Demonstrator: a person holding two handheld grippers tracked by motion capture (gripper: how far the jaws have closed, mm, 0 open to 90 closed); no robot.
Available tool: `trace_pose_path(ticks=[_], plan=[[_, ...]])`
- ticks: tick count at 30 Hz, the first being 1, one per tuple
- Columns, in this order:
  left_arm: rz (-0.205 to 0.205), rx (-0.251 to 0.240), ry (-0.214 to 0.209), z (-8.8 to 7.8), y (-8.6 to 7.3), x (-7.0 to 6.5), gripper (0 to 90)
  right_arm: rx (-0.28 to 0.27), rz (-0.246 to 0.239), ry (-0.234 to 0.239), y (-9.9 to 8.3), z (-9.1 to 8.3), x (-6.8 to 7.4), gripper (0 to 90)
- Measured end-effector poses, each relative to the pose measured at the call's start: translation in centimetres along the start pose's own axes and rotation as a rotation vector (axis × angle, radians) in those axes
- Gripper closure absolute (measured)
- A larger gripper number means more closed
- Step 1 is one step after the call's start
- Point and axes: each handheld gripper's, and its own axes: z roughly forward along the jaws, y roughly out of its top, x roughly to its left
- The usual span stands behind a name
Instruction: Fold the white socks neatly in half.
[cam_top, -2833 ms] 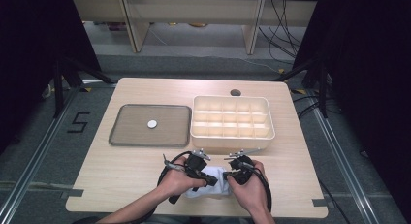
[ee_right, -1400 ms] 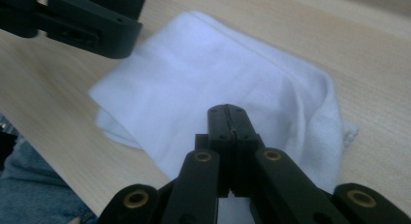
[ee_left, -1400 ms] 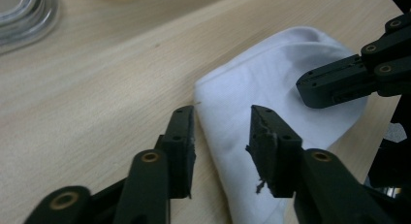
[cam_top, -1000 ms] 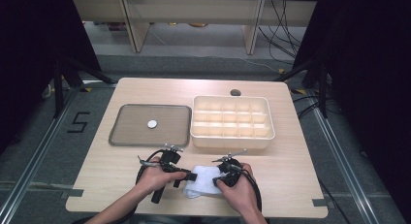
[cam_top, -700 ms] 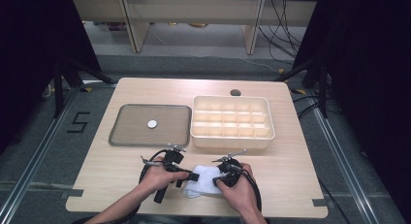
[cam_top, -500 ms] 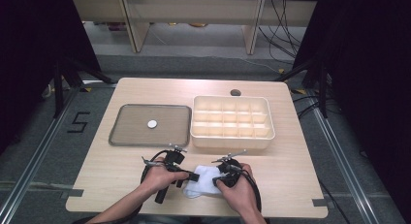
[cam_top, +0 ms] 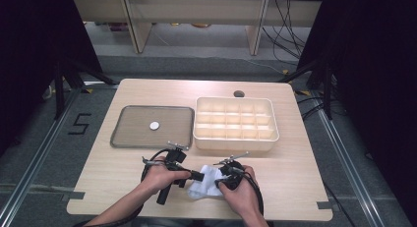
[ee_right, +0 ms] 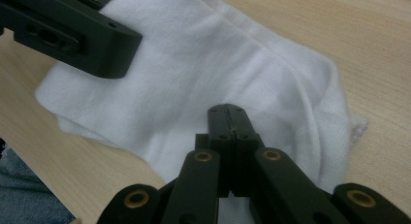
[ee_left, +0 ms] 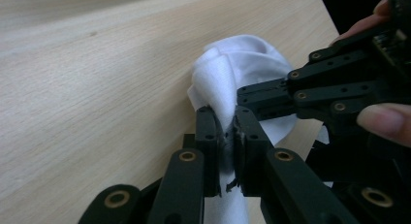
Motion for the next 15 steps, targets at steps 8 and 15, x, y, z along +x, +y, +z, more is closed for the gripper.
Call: trace_pose_path(ticks=[8, 15], plan=[[-0.025, -0.011, -0.044, -0.13, 0.54, -0.54, 82.2, -0.005, -0.002, -0.001, 0.18, 0.14, 0.12, 90.0], [-0.034, -0.017, -0.05, -0.28, 0.57, -0.54, 82.2, -0.061, -0.03, 0.051, 0.39, -0.53, -0.17, 90.0]])
